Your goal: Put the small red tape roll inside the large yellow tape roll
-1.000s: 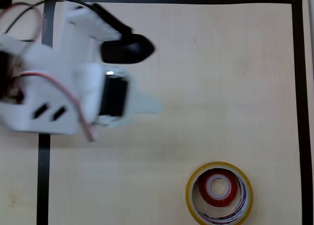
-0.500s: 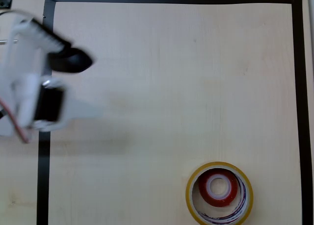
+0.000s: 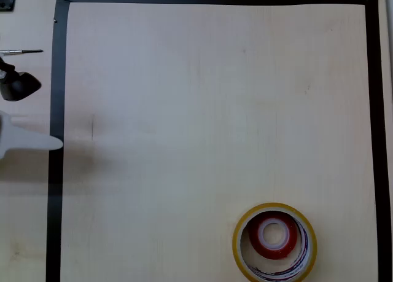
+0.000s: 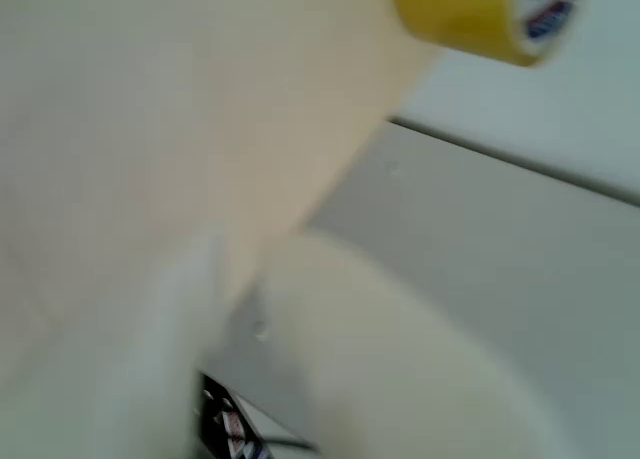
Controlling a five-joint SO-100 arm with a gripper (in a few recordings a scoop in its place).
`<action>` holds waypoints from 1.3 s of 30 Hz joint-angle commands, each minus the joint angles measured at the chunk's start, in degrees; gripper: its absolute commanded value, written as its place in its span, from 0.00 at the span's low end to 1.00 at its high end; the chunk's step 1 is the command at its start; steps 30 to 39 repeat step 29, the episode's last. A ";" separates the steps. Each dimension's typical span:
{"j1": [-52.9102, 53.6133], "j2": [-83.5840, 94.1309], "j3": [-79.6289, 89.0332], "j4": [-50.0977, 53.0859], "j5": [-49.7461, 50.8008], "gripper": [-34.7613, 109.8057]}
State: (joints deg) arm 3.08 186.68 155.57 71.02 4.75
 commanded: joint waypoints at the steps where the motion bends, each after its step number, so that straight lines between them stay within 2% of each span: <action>1: -0.79 4.31 4.75 2.46 -0.44 0.24; 11: -0.18 4.31 16.26 2.29 -0.97 0.24; 39: 0.53 4.31 16.17 2.55 -0.88 0.25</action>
